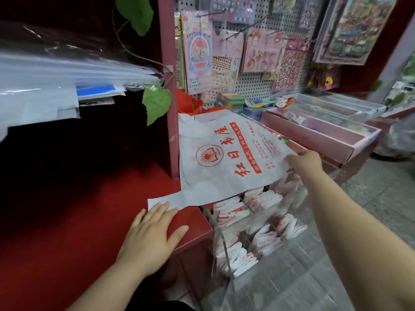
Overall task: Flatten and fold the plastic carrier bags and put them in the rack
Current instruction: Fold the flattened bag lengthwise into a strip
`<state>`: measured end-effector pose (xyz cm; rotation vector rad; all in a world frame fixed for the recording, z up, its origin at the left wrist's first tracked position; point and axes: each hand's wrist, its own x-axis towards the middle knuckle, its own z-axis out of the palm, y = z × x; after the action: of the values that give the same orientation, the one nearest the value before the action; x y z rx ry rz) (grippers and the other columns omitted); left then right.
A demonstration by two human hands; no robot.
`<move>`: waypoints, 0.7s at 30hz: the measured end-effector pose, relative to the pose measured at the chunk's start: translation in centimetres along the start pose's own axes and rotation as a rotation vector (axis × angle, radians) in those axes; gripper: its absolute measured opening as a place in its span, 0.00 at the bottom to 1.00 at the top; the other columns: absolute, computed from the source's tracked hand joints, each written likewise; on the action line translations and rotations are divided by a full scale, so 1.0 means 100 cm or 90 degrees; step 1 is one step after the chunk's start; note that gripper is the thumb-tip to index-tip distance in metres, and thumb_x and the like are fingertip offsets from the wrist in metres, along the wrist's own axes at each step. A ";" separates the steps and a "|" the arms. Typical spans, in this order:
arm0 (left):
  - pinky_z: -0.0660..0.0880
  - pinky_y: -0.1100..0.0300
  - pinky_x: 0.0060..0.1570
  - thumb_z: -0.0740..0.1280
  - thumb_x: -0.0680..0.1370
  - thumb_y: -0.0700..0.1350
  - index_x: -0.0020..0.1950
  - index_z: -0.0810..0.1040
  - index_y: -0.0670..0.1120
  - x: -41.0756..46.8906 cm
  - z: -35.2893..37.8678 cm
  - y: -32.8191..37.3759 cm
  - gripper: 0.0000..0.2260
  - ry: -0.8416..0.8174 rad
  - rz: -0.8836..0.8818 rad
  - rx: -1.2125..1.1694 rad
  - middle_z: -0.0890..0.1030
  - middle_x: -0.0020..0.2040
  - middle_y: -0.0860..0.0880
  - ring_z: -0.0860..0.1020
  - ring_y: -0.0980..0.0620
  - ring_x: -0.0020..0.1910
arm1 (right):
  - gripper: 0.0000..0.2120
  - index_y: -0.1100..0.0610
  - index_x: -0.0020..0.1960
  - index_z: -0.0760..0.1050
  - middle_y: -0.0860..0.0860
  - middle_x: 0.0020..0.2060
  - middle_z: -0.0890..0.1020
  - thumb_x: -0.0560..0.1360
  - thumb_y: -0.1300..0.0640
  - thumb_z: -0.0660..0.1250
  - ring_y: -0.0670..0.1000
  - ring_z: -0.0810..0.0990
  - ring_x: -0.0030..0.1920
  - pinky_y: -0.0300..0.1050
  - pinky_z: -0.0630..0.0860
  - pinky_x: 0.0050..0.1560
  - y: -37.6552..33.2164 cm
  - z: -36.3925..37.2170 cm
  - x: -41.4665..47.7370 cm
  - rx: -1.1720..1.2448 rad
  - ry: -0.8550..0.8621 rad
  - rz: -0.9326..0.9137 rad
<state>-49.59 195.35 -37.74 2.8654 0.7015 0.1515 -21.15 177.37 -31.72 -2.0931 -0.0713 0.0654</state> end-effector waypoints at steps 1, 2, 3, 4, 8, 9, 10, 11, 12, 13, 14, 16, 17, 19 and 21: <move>0.40 0.60 0.71 0.24 0.53 0.73 0.73 0.55 0.56 -0.001 0.002 0.000 0.53 0.023 -0.011 0.000 0.52 0.76 0.57 0.47 0.60 0.74 | 0.04 0.60 0.37 0.74 0.59 0.33 0.77 0.70 0.66 0.62 0.55 0.75 0.31 0.42 0.73 0.32 -0.004 -0.002 -0.011 0.034 -0.003 -0.013; 0.42 0.59 0.71 0.27 0.60 0.69 0.73 0.58 0.55 -0.002 0.004 -0.001 0.47 0.052 -0.016 0.010 0.55 0.75 0.57 0.50 0.60 0.74 | 0.08 0.61 0.34 0.72 0.57 0.27 0.75 0.71 0.67 0.61 0.51 0.73 0.23 0.37 0.68 0.24 -0.006 -0.004 -0.020 0.060 -0.004 -0.027; 0.45 0.57 0.72 0.31 0.66 0.66 0.71 0.63 0.53 -0.003 0.004 -0.001 0.41 0.077 -0.030 0.006 0.60 0.74 0.55 0.55 0.59 0.73 | 0.11 0.61 0.32 0.70 0.55 0.21 0.73 0.71 0.68 0.60 0.48 0.70 0.18 0.33 0.63 0.19 -0.007 -0.006 -0.032 0.085 -0.010 -0.038; 0.51 0.54 0.71 0.36 0.70 0.64 0.66 0.69 0.50 -0.005 0.002 -0.001 0.36 0.096 -0.044 -0.013 0.68 0.70 0.53 0.62 0.56 0.71 | 0.11 0.61 0.32 0.70 0.52 0.18 0.72 0.72 0.68 0.59 0.45 0.68 0.14 0.31 0.61 0.17 -0.007 -0.008 -0.047 0.103 -0.025 -0.040; 0.76 0.45 0.49 0.52 0.71 0.58 0.39 0.79 0.45 -0.026 -0.007 -0.023 0.22 0.091 -0.029 0.023 0.83 0.38 0.49 0.83 0.49 0.40 | 0.08 0.63 0.38 0.71 0.54 0.22 0.75 0.74 0.70 0.57 0.44 0.71 0.15 0.30 0.62 0.16 0.000 -0.014 -0.115 0.165 -0.149 -0.012; 0.75 0.45 0.51 0.54 0.72 0.59 0.41 0.80 0.44 -0.033 -0.007 -0.034 0.22 0.081 -0.037 0.041 0.83 0.39 0.48 0.83 0.49 0.41 | 0.09 0.64 0.38 0.72 0.54 0.24 0.77 0.74 0.70 0.57 0.45 0.73 0.17 0.32 0.64 0.17 0.002 -0.015 -0.133 0.168 -0.185 -0.009; 0.72 0.45 0.57 0.55 0.74 0.59 0.46 0.80 0.44 -0.042 -0.012 -0.042 0.22 0.071 -0.060 0.035 0.83 0.45 0.48 0.82 0.49 0.47 | 0.09 0.63 0.38 0.73 0.53 0.26 0.79 0.74 0.69 0.57 0.46 0.74 0.18 0.33 0.65 0.18 0.005 -0.014 -0.150 0.156 -0.216 -0.007; 0.64 0.46 0.65 0.54 0.77 0.59 0.53 0.78 0.45 -0.050 -0.018 -0.052 0.21 0.063 -0.104 0.023 0.81 0.53 0.48 0.79 0.50 0.55 | 0.10 0.61 0.37 0.74 0.54 0.27 0.80 0.74 0.69 0.58 0.47 0.75 0.20 0.33 0.65 0.19 0.008 -0.012 -0.165 0.137 -0.242 -0.005; 0.55 0.49 0.70 0.52 0.79 0.59 0.59 0.74 0.47 -0.055 -0.024 -0.066 0.20 0.059 -0.151 0.045 0.77 0.60 0.50 0.73 0.52 0.63 | 0.10 0.60 0.38 0.74 0.55 0.29 0.81 0.74 0.68 0.58 0.47 0.75 0.20 0.34 0.65 0.19 0.011 -0.008 -0.180 0.121 -0.270 -0.005; 0.49 0.51 0.71 0.50 0.80 0.59 0.64 0.69 0.49 -0.058 -0.029 -0.083 0.20 0.054 -0.186 0.071 0.72 0.66 0.51 0.66 0.54 0.69 | 0.09 0.60 0.39 0.75 0.55 0.30 0.81 0.74 0.68 0.58 0.48 0.75 0.21 0.35 0.65 0.19 0.013 -0.002 -0.194 0.113 -0.301 -0.004; 0.45 0.51 0.71 0.48 0.80 0.58 0.68 0.66 0.50 -0.062 -0.036 -0.098 0.21 0.049 -0.217 0.081 0.67 0.70 0.52 0.60 0.55 0.72 | 0.08 0.61 0.40 0.75 0.55 0.29 0.80 0.74 0.67 0.59 0.48 0.75 0.21 0.35 0.65 0.19 0.014 0.006 -0.207 0.105 -0.330 -0.004; 0.44 0.50 0.71 0.46 0.80 0.57 0.71 0.63 0.51 -0.073 -0.048 -0.113 0.22 0.049 -0.281 0.073 0.60 0.74 0.51 0.53 0.52 0.74 | 0.08 0.61 0.41 0.75 0.54 0.26 0.80 0.75 0.66 0.59 0.48 0.75 0.20 0.35 0.66 0.18 0.014 0.023 -0.232 0.102 -0.383 0.009; 0.46 0.50 0.71 0.48 0.80 0.56 0.71 0.64 0.51 -0.078 -0.052 -0.117 0.22 0.080 -0.298 0.057 0.61 0.74 0.50 0.55 0.51 0.74 | 0.08 0.60 0.41 0.74 0.53 0.24 0.79 0.75 0.66 0.59 0.48 0.75 0.20 0.35 0.66 0.18 0.013 0.032 -0.245 0.111 -0.410 0.021; 0.53 0.51 0.67 0.54 0.80 0.54 0.67 0.71 0.48 -0.091 -0.057 -0.117 0.19 0.186 -0.300 0.008 0.68 0.70 0.47 0.62 0.46 0.70 | 0.07 0.60 0.42 0.72 0.52 0.22 0.79 0.77 0.64 0.59 0.48 0.76 0.20 0.35 0.65 0.18 0.012 0.050 -0.269 0.133 -0.465 0.049; 0.57 0.52 0.63 0.58 0.79 0.53 0.63 0.75 0.47 -0.103 -0.057 -0.109 0.17 0.250 -0.277 -0.038 0.72 0.66 0.47 0.67 0.45 0.66 | 0.07 0.60 0.42 0.70 0.51 0.21 0.79 0.78 0.62 0.58 0.47 0.76 0.20 0.35 0.64 0.17 0.012 0.064 -0.289 0.135 -0.520 0.064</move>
<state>-64.40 200.90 -34.92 2.5699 1.3435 0.6651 -50.43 180.05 -35.49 -1.7364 -0.4292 0.9428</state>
